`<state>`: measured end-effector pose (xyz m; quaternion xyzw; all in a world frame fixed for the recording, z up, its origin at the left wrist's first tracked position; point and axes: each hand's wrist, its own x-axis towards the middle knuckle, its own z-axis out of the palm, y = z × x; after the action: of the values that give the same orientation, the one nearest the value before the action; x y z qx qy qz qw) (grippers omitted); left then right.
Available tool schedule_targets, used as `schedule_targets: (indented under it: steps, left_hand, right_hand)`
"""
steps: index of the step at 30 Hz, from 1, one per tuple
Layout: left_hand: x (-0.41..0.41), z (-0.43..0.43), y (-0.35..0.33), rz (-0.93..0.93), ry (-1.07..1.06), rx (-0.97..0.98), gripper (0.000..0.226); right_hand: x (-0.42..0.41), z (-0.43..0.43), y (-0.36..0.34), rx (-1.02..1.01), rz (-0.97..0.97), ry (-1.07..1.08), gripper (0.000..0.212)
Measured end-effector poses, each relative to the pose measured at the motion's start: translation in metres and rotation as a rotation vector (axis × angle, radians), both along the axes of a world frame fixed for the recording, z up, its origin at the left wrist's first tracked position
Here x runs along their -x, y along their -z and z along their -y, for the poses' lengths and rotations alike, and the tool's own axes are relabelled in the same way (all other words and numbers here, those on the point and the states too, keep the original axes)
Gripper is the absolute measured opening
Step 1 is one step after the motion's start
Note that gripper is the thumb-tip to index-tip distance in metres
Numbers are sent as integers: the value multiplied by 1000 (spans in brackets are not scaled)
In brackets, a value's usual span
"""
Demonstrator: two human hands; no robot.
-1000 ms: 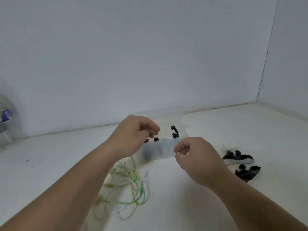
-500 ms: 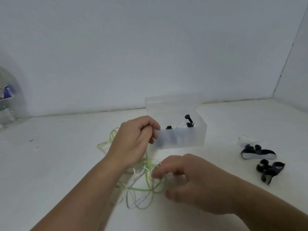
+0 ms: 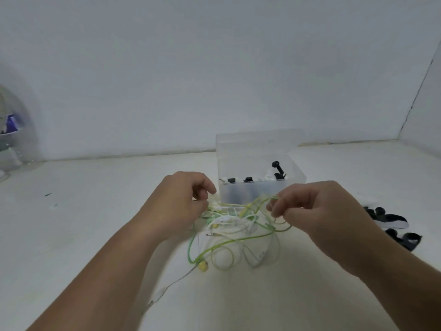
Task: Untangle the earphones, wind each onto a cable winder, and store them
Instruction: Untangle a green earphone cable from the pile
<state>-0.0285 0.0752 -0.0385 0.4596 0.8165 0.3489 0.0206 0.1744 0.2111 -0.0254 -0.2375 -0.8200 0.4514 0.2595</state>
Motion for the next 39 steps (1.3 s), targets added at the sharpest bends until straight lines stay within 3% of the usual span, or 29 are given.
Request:
schedule_targets:
  steps: [3, 6, 11, 18, 23, 27, 29, 31, 36, 39]
  left_hand:
    - [-1, -1, -3, 32, -17, -121, 27]
    - [-5, -1, 0, -49, -3, -20, 31]
    - [-19, -4, -4, -4, 57, -104, 22]
    - [-23, 3, -15, 73, 271, -35, 33]
    - [-18, 5, -13, 13, 281, 84, 22]
    - [-18, 2, -4, -102, 256, 187, 12]
    - [-17, -2, -2, -115, 198, 165, 19]
    - [-15, -3, -2, -94, 104, 114, 31]
    - [-14, -5, -5, -50, -41, -58, 36]
    - [-15, -6, -5, 6, -85, -120, 32]
  right_hand:
    - [-3, 11, -6, 12, 42, -302, 24]
    - [-3, 13, -4, -65, 166, -374, 23]
    - [0, 11, -3, -37, 215, -210, 36]
    - [2, 2, 2, -51, 64, 101, 18]
    - [-1, -2, 2, -133, 166, 104, 30]
    - [-1, -6, 10, -175, 416, 84, 22]
    - [-2, -6, 10, -180, 466, 73, 16]
    - [-2, -4, 9, -185, 459, 72, 11]
    - [2, 0, 6, -38, 324, 65, 40]
    - [4, 6, 5, 14, 279, -7, 25]
